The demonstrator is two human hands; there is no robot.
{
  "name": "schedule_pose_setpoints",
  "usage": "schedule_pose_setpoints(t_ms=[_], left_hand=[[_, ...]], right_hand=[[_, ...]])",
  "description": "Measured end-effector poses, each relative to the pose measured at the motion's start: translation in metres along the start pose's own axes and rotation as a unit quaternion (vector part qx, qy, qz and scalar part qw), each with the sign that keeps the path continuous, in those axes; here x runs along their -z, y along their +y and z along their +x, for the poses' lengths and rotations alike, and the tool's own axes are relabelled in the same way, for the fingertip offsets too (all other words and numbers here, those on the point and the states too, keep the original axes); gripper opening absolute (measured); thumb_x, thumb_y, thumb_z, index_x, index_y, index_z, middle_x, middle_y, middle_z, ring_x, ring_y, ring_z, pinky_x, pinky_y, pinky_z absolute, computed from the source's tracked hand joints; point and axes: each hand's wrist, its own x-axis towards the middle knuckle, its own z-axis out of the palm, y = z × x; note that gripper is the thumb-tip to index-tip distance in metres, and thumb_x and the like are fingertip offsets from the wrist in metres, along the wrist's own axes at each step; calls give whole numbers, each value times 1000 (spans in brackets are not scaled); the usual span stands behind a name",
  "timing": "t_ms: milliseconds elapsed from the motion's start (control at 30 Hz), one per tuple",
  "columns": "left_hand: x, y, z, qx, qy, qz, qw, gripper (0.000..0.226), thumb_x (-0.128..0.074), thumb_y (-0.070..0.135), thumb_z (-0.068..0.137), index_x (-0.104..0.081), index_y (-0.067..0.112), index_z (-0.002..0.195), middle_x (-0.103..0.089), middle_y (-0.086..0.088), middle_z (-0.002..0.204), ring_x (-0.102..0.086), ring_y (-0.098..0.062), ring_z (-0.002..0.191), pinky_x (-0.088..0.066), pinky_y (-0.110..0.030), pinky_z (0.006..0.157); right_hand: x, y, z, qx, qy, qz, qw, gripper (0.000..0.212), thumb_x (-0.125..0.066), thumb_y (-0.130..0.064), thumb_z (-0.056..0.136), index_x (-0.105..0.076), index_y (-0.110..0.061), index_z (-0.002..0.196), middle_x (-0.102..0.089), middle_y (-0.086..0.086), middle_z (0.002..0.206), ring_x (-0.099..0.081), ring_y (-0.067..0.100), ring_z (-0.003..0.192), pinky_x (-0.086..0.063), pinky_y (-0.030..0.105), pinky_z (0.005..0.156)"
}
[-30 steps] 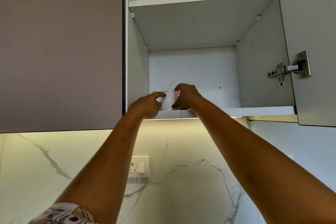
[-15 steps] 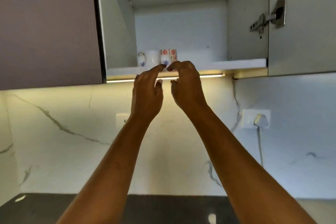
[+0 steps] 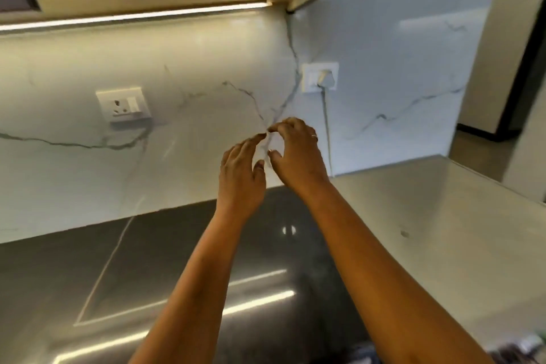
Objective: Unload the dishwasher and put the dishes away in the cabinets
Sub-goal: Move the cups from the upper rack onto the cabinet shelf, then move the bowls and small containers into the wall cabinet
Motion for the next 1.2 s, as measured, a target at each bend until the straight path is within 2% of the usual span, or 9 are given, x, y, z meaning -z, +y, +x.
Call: schedule_pose_setpoints(t_ms=[233, 300, 367, 467, 600, 667, 767, 933, 1200], left_hand=[[-68, 58, -121, -18, -134, -64, 989, 49, -49, 0, 84, -52, 15, 131, -54, -4, 134, -42, -22, 130, -22, -23, 110], [-92, 79, -151, -26, -178, -85, 980, 44, -49, 6, 84, -55, 16, 126, -60, -5, 125, -52, -25, 119, -36, -36, 109], [-113, 100, -179, -34, -218, -113, 969, 43, -49, 8, 83, -57, 16, 124, -62, -5, 120, -56, -26, 113, -46, -43, 97], [-138, 148, -220, -54, -264, -149, 951, 48, -52, 3, 80, -55, 16, 127, -60, -7, 124, -55, -30, 114, -43, -43, 101], [-167, 192, -254, -63, -316, -158, 933, 51, -55, 1, 86, -47, 16, 135, -50, -4, 137, -40, -22, 131, -30, -29, 109], [-192, 206, -269, -67, -352, -162, 919, 51, -54, 0, 85, -49, 16, 133, -52, -5, 135, -43, -24, 128, -34, -35, 110], [-235, 221, -290, -68, -415, -159, 893, 52, -53, 0, 82, -50, 16, 131, -55, -6, 130, -49, -27, 121, -42, -46, 100], [-326, 254, -329, -66, -484, -113, 865, 51, -53, 5, 91, -41, 16, 140, -42, -6, 143, -35, -25, 134, -34, -41, 109], [-471, 307, -386, -40, -579, -108, 807, 52, -54, 8, 90, -41, 21, 138, -41, -4, 143, -32, -23, 133, -29, -37, 107]], right_hand=[[47, 65, -135, -118, -3, -57, 991, 43, -56, -20, 91, -49, -22, 133, -36, 1, 146, -30, 20, 137, -36, 32, 107], [66, 85, -173, -153, -12, -71, 986, 42, -56, -21, 91, -50, -22, 132, -36, 1, 146, -31, 20, 136, -36, 32, 106], [83, 106, -205, -186, -28, -85, 979, 43, -57, -20, 89, -50, -23, 131, -36, 1, 145, -31, 22, 134, -37, 33, 105], [116, 144, -251, -260, -23, -99, 960, 45, -56, -15, 87, -50, -23, 131, -35, 0, 144, -30, 24, 133, -41, 37, 103], [146, 190, -293, -335, -26, -109, 936, 46, -56, -14, 88, -47, -22, 133, -32, 2, 144, -28, 25, 133, -40, 39, 102], [158, 218, -311, -363, -17, -109, 925, 46, -56, -14, 88, -48, -22, 133, -34, 3, 143, -31, 26, 131, -42, 40, 101], [167, 268, -338, -410, 4, -98, 907, 44, -56, -15, 87, -50, -21, 130, -38, 5, 139, -39, 29, 127, -45, 44, 98], [175, 380, -398, -510, -1, -94, 855, 47, -57, -14, 84, -50, -19, 130, -39, 8, 137, -40, 32, 123, -45, 46, 96], [201, 532, -502, -663, -50, -112, 738, 56, -59, -11, 84, -43, -19, 137, -34, 10, 142, -39, 34, 126, -42, 42, 101]])
